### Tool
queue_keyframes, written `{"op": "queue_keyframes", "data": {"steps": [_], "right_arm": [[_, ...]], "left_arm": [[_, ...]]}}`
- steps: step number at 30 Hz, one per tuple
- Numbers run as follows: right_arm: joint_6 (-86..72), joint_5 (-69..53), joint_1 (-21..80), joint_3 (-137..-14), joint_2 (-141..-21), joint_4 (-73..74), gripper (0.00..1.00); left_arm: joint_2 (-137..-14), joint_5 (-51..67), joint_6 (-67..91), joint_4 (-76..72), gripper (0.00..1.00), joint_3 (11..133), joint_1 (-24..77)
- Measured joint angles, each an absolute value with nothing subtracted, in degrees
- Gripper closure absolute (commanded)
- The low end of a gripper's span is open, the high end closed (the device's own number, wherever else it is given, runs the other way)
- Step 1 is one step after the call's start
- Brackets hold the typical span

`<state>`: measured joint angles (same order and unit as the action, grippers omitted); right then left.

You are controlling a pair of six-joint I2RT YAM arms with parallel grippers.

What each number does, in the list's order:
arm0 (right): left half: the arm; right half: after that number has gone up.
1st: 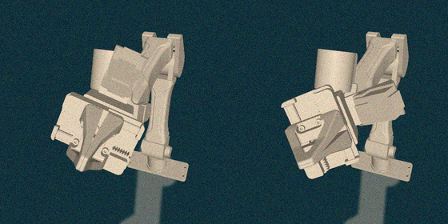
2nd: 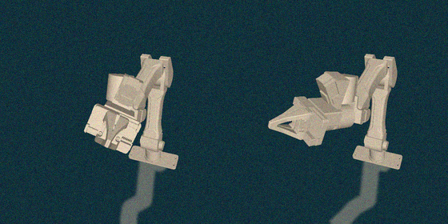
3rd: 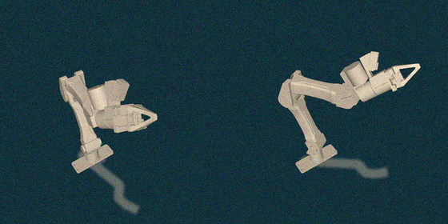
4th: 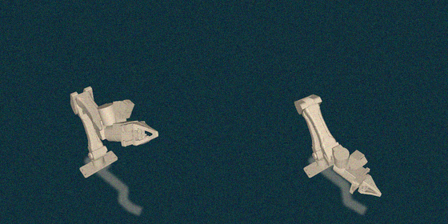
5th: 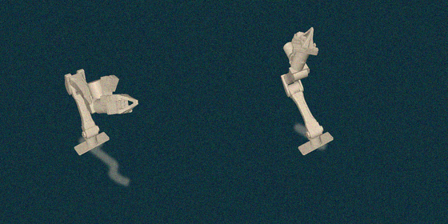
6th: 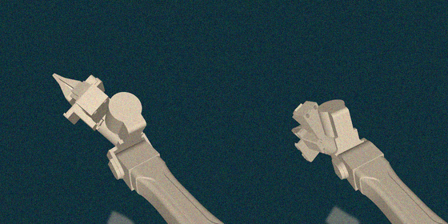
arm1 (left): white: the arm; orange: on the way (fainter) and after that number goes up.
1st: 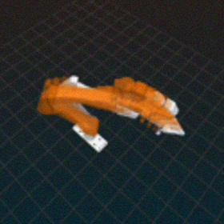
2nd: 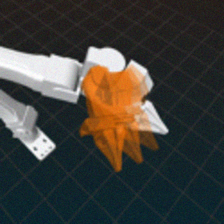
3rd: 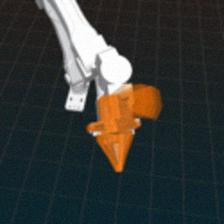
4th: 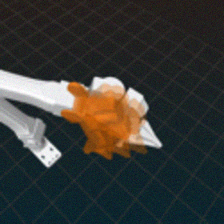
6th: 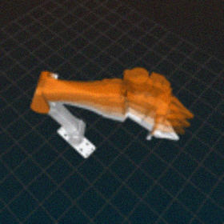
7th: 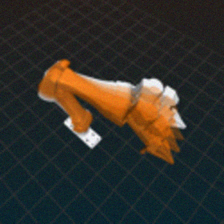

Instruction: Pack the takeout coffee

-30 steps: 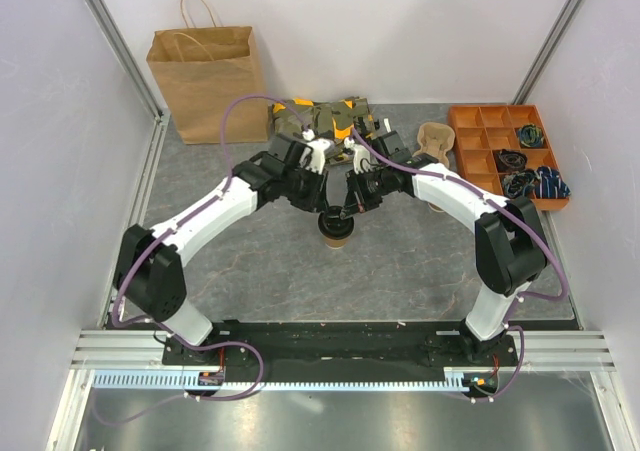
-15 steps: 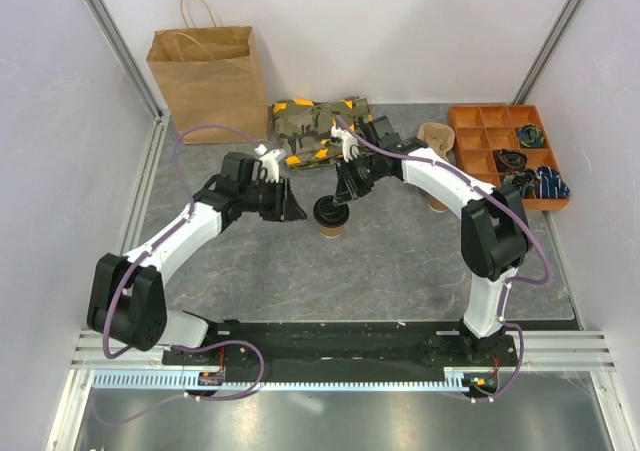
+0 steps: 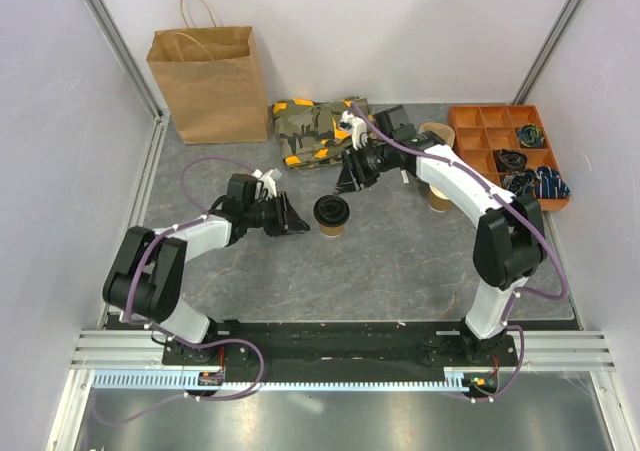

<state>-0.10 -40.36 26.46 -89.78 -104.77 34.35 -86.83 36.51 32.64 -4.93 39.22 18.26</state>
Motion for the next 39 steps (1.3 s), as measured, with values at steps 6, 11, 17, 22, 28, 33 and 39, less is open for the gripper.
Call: {"op": "queue_keyframes", "data": {"steps": [6, 11, 17, 22, 28, 33, 39], "right_arm": [[-5.43, -42.24, 21.12, -80.82, -101.67, 33.12, 0.64], [-8.16, -42.26, 17.06, -75.92, -101.47, 32.82, 0.64], [-8.86, -42.22, 16.86, -75.13, -100.75, 32.49, 0.61], [-9.19, -41.98, 16.91, -75.26, -100.77, 32.18, 0.53], [-9.23, -40.58, 16.27, -75.61, -100.84, 32.14, 0.51], [-10.26, -40.45, 14.94, -75.26, -100.84, 31.46, 0.54], [-12.34, -40.51, 15.42, -74.76, -100.92, 29.43, 0.55]], "left_arm": [[-93.36, 36.1, 34.74, -10.48, 0.67, 42.52, 20.47], [-97.65, 36.07, 36.99, -14.15, 0.7, 44.27, 24.14], [-100.64, 35.55, 40.66, -17.37, 0.71, 45.39, 27.75], [-100.77, 35.68, 42.41, -19.16, 0.71, 45.95, 29.3], [-94.85, 38.35, 42.15, -17.87, 0.68, 43.0, 26.55], [-85.34, 40.64, 38.2, -12.12, 0.67, 41.58, 20.1], [-84.05, 34.33, 27.31, 6.57, 0.67, 56.29, 20.75]]}}
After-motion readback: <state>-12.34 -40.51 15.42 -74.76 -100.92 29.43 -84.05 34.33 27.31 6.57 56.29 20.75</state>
